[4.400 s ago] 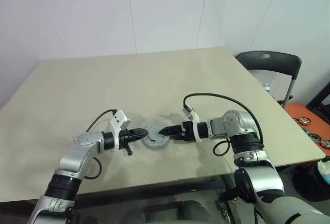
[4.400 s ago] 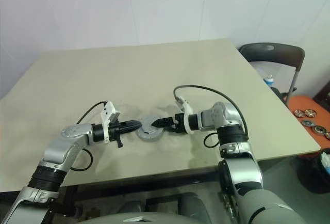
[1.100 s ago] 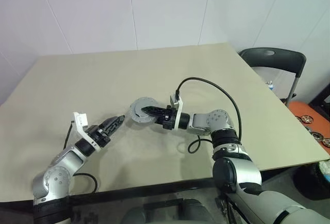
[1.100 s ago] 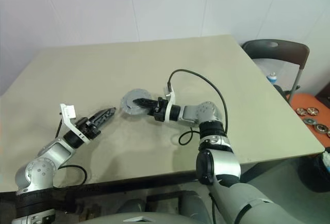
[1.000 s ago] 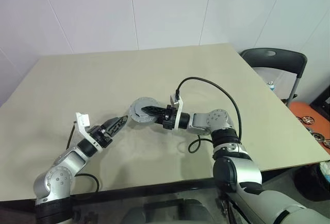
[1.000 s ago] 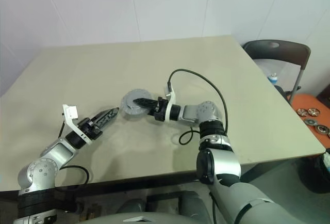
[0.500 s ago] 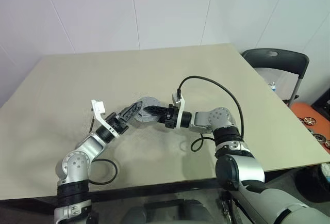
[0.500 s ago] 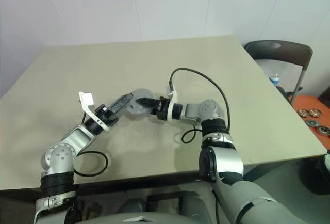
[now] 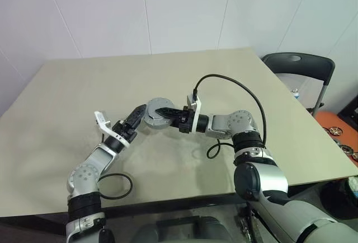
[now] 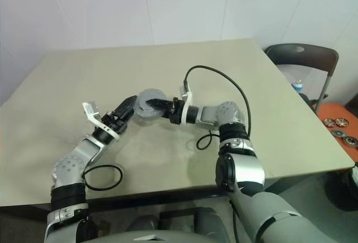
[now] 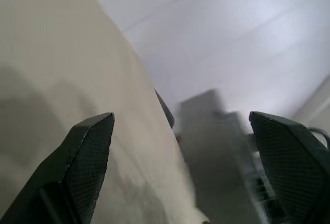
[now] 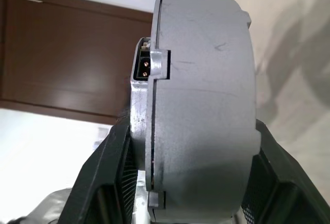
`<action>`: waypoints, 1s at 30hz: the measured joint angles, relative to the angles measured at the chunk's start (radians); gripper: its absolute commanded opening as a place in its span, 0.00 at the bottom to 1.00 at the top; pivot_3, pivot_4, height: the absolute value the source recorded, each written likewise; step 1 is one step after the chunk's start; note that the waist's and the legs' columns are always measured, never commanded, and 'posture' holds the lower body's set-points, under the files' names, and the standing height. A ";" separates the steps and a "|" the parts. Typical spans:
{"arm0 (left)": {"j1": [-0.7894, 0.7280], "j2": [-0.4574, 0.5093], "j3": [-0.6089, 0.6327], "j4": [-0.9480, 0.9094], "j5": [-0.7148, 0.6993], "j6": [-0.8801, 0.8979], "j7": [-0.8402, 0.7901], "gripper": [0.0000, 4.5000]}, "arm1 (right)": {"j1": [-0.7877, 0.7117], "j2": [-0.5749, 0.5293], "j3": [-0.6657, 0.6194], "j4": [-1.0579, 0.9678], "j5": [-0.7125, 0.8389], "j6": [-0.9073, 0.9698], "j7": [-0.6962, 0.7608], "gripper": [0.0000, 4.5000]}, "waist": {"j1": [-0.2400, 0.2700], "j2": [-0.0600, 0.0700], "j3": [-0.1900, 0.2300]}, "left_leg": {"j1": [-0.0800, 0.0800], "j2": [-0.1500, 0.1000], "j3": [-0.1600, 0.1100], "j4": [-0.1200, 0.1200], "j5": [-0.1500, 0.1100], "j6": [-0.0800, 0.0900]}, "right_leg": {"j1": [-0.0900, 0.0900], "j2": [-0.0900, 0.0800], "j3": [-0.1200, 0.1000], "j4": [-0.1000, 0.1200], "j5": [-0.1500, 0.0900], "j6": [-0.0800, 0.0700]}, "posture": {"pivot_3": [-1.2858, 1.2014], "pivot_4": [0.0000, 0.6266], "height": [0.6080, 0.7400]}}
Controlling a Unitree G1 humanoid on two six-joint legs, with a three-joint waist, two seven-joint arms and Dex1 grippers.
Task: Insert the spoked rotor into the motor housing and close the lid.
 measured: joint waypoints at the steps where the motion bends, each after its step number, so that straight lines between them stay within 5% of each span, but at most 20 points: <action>1: 0.007 -0.013 0.009 -0.008 -0.027 0.011 0.022 0.99 | 0.000 0.001 -0.002 0.000 0.003 0.005 -0.003 0.47 | 0.001 0.000 0.000 | 0.000 0.000 0.000 0.000 0.000 0.000 | 0.000 0.000 0.000 0.000 0.000 0.000 | 0.52 0.00 1.00; 11: -0.036 -0.112 -0.005 -0.068 -0.280 0.058 0.221 0.99 | -0.011 0.025 -0.013 0.001 0.007 0.005 -0.022 0.47 | 0.003 -0.001 0.000 | 0.000 0.000 0.000 0.002 0.000 0.000 | 0.001 0.001 0.000 0.000 0.001 0.000 | 0.52 0.00 1.00; 30: -0.026 -0.090 -0.057 -0.068 -0.384 0.032 0.310 0.95 | -0.011 0.028 -0.008 -0.005 0.010 -0.028 -0.037 0.47 | 0.001 -0.001 0.000 | 0.000 -0.001 0.001 0.002 0.000 0.000 | 0.001 0.002 0.001 0.000 0.002 0.000 | 0.52 0.00 1.00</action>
